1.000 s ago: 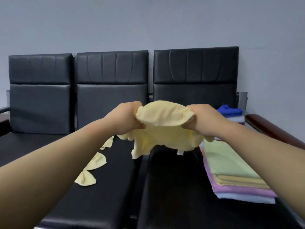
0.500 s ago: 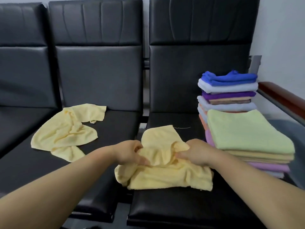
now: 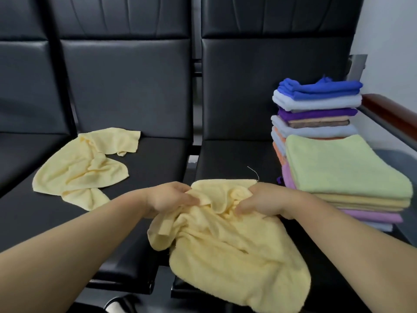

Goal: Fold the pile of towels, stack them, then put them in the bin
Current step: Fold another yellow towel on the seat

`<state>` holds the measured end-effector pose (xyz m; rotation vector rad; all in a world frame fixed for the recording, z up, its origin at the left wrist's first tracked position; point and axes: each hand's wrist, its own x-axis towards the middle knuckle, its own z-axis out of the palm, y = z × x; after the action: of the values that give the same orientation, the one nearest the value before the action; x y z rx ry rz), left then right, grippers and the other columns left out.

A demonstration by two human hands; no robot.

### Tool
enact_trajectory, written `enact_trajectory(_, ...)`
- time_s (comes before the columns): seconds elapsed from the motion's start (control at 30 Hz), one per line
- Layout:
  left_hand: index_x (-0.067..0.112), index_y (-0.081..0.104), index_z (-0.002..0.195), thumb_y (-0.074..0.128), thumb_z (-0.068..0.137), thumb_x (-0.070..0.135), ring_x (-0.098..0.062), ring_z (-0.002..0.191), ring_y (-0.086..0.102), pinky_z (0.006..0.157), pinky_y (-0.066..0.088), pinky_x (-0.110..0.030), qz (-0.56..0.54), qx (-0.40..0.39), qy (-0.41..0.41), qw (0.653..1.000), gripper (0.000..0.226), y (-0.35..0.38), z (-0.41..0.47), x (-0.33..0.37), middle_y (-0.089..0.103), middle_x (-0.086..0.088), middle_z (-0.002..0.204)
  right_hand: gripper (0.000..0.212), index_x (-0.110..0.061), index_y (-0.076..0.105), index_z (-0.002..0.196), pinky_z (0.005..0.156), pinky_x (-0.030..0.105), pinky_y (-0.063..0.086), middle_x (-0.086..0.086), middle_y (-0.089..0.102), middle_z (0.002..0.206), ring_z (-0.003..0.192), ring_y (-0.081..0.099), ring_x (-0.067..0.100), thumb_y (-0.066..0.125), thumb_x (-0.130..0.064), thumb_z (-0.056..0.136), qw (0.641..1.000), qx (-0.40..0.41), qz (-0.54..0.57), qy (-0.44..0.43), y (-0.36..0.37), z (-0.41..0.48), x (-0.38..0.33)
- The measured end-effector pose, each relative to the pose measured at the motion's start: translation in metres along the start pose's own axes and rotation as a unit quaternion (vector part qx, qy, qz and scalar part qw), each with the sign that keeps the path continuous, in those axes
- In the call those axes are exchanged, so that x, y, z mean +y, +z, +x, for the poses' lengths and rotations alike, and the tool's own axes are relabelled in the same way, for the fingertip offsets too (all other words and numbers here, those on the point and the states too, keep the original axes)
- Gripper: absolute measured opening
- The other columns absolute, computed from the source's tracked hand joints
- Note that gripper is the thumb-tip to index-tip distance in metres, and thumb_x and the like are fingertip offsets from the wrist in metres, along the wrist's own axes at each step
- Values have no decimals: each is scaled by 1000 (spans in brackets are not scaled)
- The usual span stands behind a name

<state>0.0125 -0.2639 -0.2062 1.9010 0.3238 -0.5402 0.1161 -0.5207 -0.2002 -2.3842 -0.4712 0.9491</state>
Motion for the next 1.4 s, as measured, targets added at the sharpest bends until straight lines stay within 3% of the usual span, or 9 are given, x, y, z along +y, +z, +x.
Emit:
enact_trajectory(0.13,30,62,103,60,97,28,-21,93,69,80,59,-36,163,164,30,972,7,3,6,-8,71,-1,102,28,-25,71,96,88,39,59,-4,72,97,92,70,19,72,-51,85,992,102,-27,-62,12,5,-3)
enact_trajectory(0.23,34,55,98,47,101,24,-21,81,61,76,56,-42,266,172,38,948,13,-1,4,-10,68,-6,99,25,-17,65,97,80,34,54,-1,68,98,95,69,22,68,-41,94,988,125,-85,-25,12,1,3)
enact_trajectory(0.37,29,60,98,46,100,21,-18,86,62,76,53,-34,319,181,27,930,16,-4,2,-8,67,2,97,35,-12,72,111,91,46,61,7,76,108,98,74,26,78,-31,82,993,114,20,14,7,-2,9)
enact_trajectory(0.53,32,65,95,61,91,49,-11,87,63,78,57,-34,332,231,64,912,18,0,13,-1,62,12,99,41,-13,66,94,85,40,55,-1,69,95,90,66,21,65,-54,91,984,179,20,13,6,6,7)
enact_trajectory(0.67,37,63,107,69,85,58,-5,89,61,82,57,-30,352,173,108,914,31,12,22,14,61,17,100,20,-16,69,87,76,36,53,-3,70,87,85,66,19,60,-33,95,965,264,7,1,9,19,13)
enact_trajectory(0.83,27,61,92,57,92,37,-12,75,60,69,55,-33,434,159,97,882,10,16,40,22,64,9,90,10,-26,63,90,62,24,41,-10,64,94,84,57,11,55,-21,95,955,290,-47,-50,10,33,16)
enact_trajectory(1.07,20,53,96,38,104,26,-22,85,61,74,53,-40,360,206,81,906,18,8,71,19,62,3,89,3,-19,55,93,56,28,36,-4,59,88,75,52,12,52,-19,95,957,282,-74,1,0,50,18)
enact_trajectory(1.3,28,53,104,59,97,39,-13,86,60,75,53,-35,341,199,80,915,14,3,90,15,57,10,100,28,-16,52,116,53,26,35,5,47,117,77,53,16,59,-27,91,961,248,-109,62,-3,52,7)
enact_trajectory(1.4,27,54,99,62,94,40,-14,85,59,76,49,-30,352,169,81,917,17,0,91,19,48,8,106,15,-16,51,99,50,27,34,5,44,112,68,53,16,57,-25,89,958,219,-170,75,-3,52,2)
